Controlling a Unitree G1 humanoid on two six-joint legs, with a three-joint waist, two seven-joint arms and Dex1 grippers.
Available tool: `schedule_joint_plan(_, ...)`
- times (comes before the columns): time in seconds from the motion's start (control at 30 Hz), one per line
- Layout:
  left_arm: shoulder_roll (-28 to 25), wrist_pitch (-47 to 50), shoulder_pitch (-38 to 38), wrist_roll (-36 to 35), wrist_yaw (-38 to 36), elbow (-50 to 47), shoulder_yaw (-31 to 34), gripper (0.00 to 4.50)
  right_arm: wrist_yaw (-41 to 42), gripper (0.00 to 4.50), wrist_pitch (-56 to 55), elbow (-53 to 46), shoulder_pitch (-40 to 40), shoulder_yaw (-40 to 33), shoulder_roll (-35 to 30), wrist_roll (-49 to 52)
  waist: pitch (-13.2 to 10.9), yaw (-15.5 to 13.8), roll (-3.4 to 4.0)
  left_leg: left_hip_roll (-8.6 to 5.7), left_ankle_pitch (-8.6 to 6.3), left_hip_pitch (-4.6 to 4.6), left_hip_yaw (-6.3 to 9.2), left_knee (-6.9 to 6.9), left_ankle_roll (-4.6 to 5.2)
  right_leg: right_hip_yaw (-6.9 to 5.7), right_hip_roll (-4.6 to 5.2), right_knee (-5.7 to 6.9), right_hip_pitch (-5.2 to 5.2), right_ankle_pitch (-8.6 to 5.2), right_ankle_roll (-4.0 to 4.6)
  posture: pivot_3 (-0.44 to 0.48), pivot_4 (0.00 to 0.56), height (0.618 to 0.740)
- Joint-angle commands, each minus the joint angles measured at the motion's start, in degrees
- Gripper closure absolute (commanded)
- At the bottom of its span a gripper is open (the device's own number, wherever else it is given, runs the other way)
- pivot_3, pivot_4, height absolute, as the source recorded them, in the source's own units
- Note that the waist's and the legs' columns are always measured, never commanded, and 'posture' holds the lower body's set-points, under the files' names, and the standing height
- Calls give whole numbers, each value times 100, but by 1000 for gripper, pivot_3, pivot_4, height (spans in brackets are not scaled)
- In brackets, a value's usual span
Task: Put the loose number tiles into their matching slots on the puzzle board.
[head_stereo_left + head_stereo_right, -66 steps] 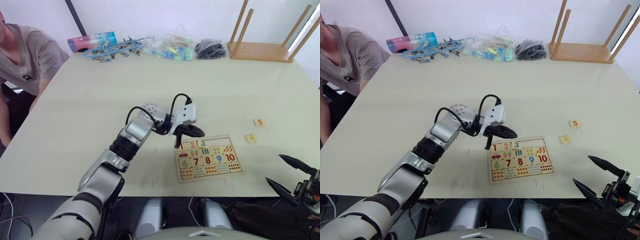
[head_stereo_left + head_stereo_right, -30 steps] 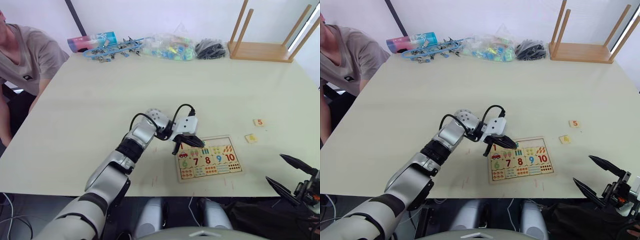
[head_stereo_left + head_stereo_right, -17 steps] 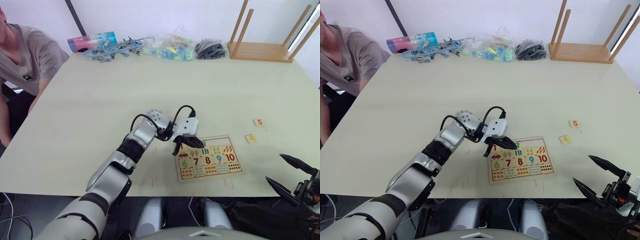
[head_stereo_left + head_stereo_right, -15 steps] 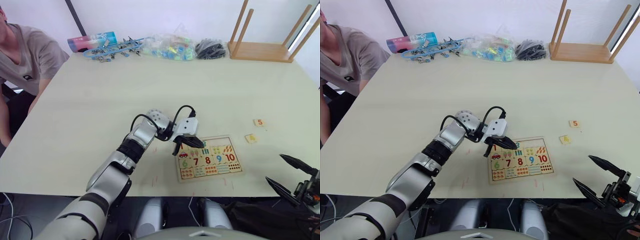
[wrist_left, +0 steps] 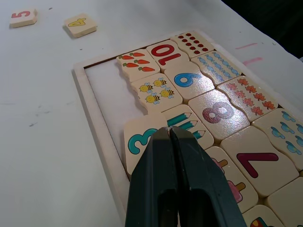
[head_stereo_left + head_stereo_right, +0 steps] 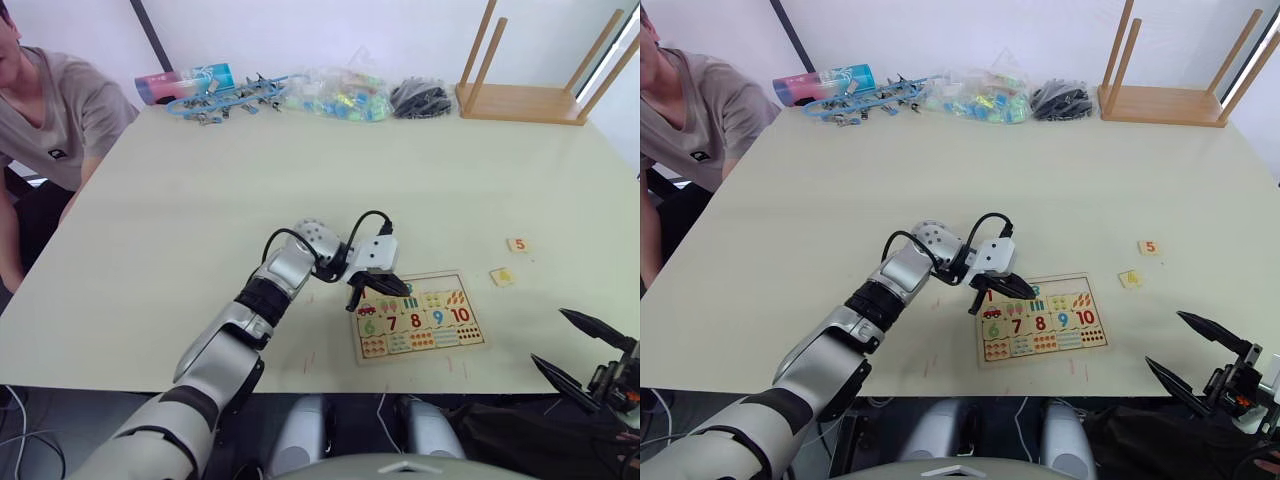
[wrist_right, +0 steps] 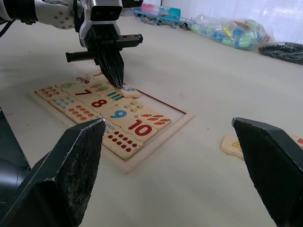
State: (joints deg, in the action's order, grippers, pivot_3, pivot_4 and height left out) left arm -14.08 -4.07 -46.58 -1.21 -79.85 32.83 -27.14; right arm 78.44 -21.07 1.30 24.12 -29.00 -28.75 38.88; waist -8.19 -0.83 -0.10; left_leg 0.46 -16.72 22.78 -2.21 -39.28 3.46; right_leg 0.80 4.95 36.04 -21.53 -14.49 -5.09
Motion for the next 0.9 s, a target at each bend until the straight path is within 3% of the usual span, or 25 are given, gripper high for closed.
schedule_joint_plan(0.03, 87, -37, -22, 8, -5, -163, 23, 4424, 37, 0, -111, -8, 14, -30, 29, 54, 0, 0, 0, 0, 0, 0, 0, 0, 0, 0, 0, 0, 0, 0, 0, 0, 150, 740)
schedule_joint_plan(0.9, 315, -95, -115, 206, 183, 2, 58, 4424, 94, 0, -144, 51, 18, -61, 39, 70, 0, 1, 0, 0, 0, 0, 0, 0, 0, 0, 0, 0, 0, 0, 0, 0, 150, 740)
